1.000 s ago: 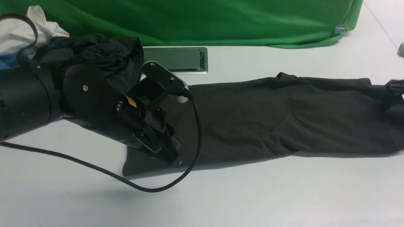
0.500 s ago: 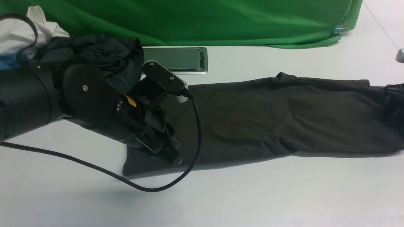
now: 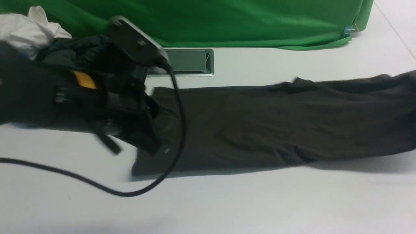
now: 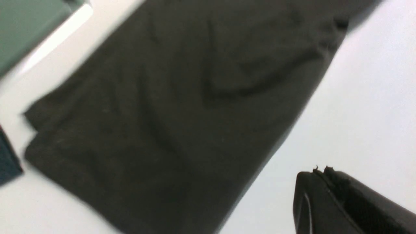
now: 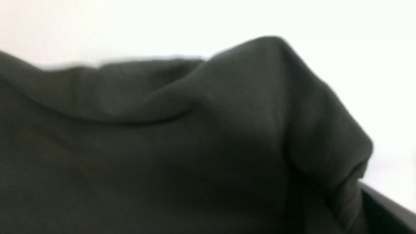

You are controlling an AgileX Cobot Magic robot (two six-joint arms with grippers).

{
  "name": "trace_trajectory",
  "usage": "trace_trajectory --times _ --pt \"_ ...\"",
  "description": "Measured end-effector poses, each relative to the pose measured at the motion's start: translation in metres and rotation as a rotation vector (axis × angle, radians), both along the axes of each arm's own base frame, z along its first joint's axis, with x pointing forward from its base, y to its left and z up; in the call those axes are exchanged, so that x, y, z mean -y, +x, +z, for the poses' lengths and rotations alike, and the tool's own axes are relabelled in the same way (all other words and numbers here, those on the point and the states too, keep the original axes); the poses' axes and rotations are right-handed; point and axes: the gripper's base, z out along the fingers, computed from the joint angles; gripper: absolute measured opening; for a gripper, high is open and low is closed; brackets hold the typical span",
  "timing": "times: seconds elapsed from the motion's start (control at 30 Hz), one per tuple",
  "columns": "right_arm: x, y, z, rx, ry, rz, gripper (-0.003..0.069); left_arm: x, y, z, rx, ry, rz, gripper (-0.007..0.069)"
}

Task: Fold a long-sleeved shirt on a white desktop.
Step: 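Fold the right end of the dark garment over onto its left end with the right gripper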

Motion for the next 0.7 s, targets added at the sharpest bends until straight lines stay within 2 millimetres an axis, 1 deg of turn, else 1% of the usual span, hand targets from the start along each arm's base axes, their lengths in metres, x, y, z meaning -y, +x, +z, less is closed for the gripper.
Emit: trace_trajectory --times 0.1,0.17,0.2,0.3,0.33,0.37,0.4,0.47,0.57,0.63,0.67,0.7 --pt "0.004 -0.017 0.026 0.012 -0.056 -0.043 0.0134 -0.007 -0.02 0.017 0.039 -0.027 -0.013 0.0018" --pt "0.004 -0.024 0.038 0.034 -0.076 -0.053 0.0134 -0.011 -0.029 0.025 0.067 -0.046 -0.014 0.0018" --pt "0.001 -0.028 0.046 0.056 -0.08 -0.061 0.0134 -0.014 -0.035 0.029 0.09 -0.058 -0.011 0.0018" --pt "-0.011 -0.031 0.061 0.1 -0.089 -0.041 0.0134 -0.019 -0.044 0.032 0.151 -0.086 0.007 0.0018" --pt "-0.017 -0.031 0.066 0.125 -0.084 -0.026 0.0134 -0.021 -0.046 0.03 0.172 -0.092 0.016 0.0018" --pt "-0.029 -0.031 0.072 0.158 -0.069 -0.003 0.0134 -0.023 -0.047 0.027 0.185 -0.091 0.024 0.0018" --pt "-0.03 -0.031 0.073 0.163 -0.064 0.0 0.0134 -0.023 -0.047 0.026 0.186 -0.088 0.024 0.0018" --pt "-0.051 -0.028 0.081 0.219 -0.006 0.047 0.0134 -0.024 -0.047 0.018 0.18 -0.077 0.029 0.0018" --pt "-0.086 -0.022 0.087 0.285 0.104 0.139 0.0134 -0.024 -0.046 0.011 0.171 -0.068 0.034 0.0018" --pt "-0.114 -0.017 0.09 0.329 0.2 0.209 0.0134 -0.024 -0.046 0.01 0.177 -0.071 0.038 0.0018" --pt "-0.116 -0.017 0.091 0.334 0.209 0.215 0.0134 -0.024 -0.046 0.01 0.177 -0.071 0.038 0.0018" --pt "-0.137 -0.013 0.092 0.367 0.276 0.259 0.0134 -0.024 -0.046 0.01 0.182 -0.073 0.04 0.0018"
